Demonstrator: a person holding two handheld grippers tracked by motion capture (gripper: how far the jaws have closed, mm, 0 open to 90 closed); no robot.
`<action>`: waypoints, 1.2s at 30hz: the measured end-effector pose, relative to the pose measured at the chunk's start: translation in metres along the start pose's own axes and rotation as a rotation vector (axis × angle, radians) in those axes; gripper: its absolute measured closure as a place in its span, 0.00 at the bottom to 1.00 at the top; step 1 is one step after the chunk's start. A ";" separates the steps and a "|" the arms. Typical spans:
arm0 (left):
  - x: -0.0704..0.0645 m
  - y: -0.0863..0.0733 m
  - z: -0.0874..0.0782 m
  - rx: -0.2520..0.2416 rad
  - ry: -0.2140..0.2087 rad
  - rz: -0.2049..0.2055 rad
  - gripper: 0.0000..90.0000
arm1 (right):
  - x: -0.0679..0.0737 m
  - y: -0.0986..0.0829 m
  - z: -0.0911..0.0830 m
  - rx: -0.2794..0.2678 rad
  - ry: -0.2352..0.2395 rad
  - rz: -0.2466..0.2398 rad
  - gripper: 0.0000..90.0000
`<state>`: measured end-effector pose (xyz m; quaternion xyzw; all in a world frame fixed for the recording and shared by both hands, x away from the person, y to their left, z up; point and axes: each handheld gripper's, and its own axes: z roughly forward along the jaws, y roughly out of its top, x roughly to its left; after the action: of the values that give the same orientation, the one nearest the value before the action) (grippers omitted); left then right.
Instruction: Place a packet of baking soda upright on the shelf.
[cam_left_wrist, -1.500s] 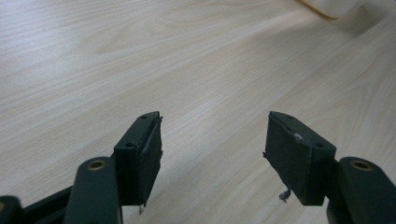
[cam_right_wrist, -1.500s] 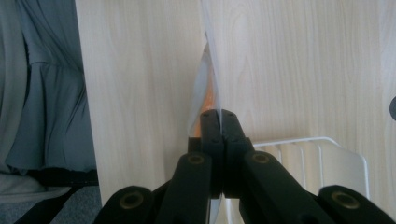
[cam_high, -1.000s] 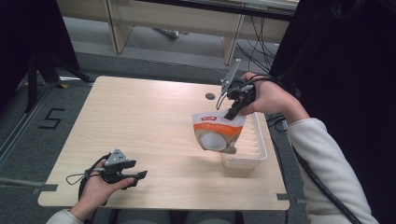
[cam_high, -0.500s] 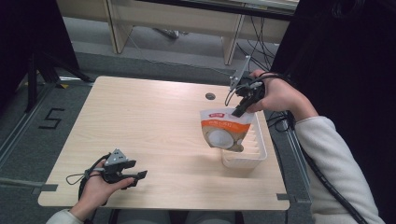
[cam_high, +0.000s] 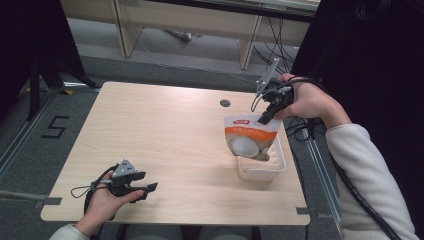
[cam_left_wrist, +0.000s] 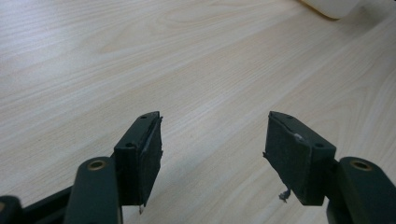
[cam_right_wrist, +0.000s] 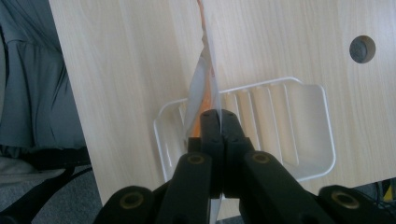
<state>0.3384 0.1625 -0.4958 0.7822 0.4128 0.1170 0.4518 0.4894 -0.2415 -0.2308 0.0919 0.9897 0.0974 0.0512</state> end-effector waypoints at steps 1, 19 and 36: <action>0.000 0.000 0.000 0.001 -0.002 0.001 0.39 | 0.000 -0.002 -0.001 0.009 -0.005 0.018 1.00; 0.000 0.000 0.000 0.001 0.000 0.001 0.39 | -0.001 -0.019 -0.003 0.044 0.030 0.000 1.00; 0.001 0.000 0.000 0.000 0.001 -0.001 0.40 | -0.001 -0.021 0.004 0.066 0.039 0.001 1.00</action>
<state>0.3389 0.1629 -0.4960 0.7819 0.4136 0.1170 0.4515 0.4875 -0.2612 -0.2389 0.0920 0.9931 0.0667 0.0287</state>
